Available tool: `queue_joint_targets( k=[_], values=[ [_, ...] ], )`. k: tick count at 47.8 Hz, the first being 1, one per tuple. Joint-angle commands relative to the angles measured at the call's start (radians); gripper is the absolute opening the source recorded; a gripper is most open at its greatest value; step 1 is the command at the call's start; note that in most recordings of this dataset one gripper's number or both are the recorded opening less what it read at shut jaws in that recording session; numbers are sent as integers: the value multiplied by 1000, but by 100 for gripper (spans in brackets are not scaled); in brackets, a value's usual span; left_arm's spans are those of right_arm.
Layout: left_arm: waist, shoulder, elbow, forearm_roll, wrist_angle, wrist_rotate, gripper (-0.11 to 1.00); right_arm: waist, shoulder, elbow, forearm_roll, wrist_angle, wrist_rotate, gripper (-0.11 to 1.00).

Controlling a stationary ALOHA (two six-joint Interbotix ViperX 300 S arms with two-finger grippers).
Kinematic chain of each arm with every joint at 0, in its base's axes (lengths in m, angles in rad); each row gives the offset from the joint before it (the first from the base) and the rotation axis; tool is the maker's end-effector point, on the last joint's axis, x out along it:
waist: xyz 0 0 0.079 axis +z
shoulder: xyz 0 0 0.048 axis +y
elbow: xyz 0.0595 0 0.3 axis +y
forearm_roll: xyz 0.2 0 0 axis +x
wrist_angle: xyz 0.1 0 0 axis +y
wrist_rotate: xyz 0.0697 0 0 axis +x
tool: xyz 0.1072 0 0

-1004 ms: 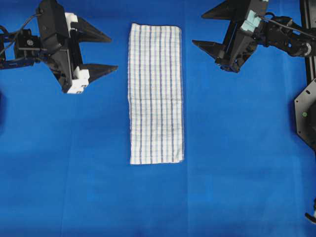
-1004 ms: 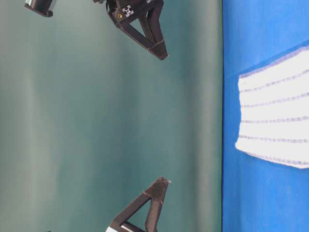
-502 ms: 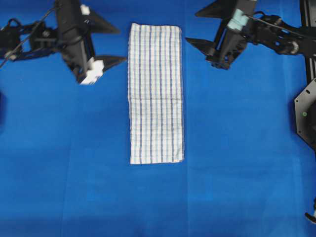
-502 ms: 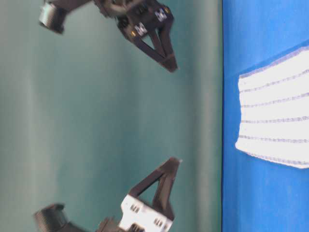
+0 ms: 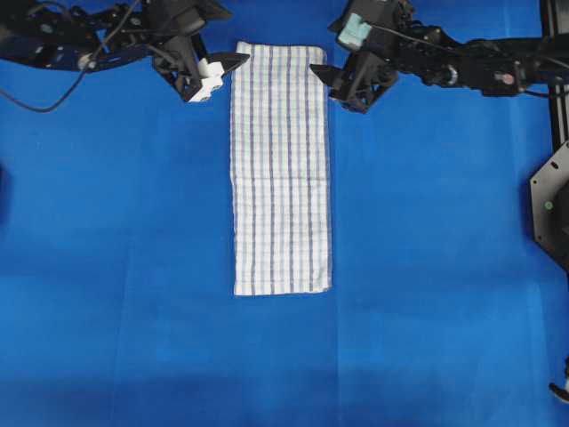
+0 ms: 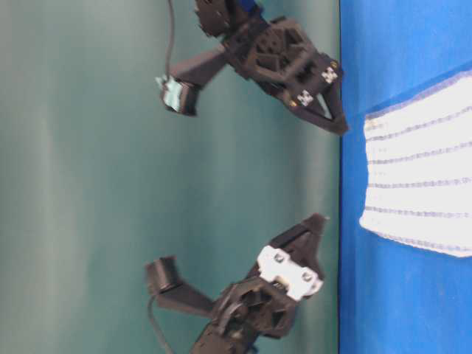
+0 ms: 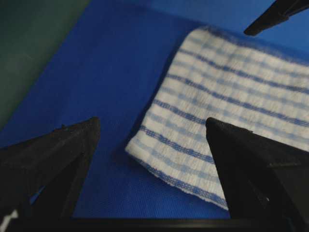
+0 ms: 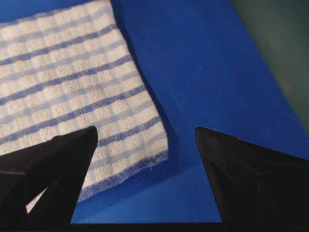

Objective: Fold the blue towel.
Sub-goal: 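Grasp the top corners of the towel strip with both grippers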

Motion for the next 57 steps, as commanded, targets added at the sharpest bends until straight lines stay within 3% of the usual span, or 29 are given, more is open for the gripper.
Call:
queue_joint_targets(
  k=[1,14,25,29,33,44,50,57],
  values=[
    [11,35,-32,2,-37,2,87,-2,12,-32,0,-29,-2,91],
    [18,175,-74,0,-109,-2,87,-3,95,-58,2,-43,-2,91],
    [23,207,-91,0,-109,-3,86,-3,150,-78,2,-46,0,88],
    [23,207,-87,0,-109,-3,81,-3,156,-83,2,-51,0,83],
    [21,207,-84,0,-107,-3,65,-3,160,-87,2,-51,0,72],
    [14,207,-92,0,-112,5,5,-3,161,-86,-2,-38,0,19],
    [12,210,-98,2,-114,5,1,-3,161,-87,-2,-18,0,2],
    [5,210,-107,2,-114,17,1,-2,161,-91,-2,-18,0,-1]
  ],
)
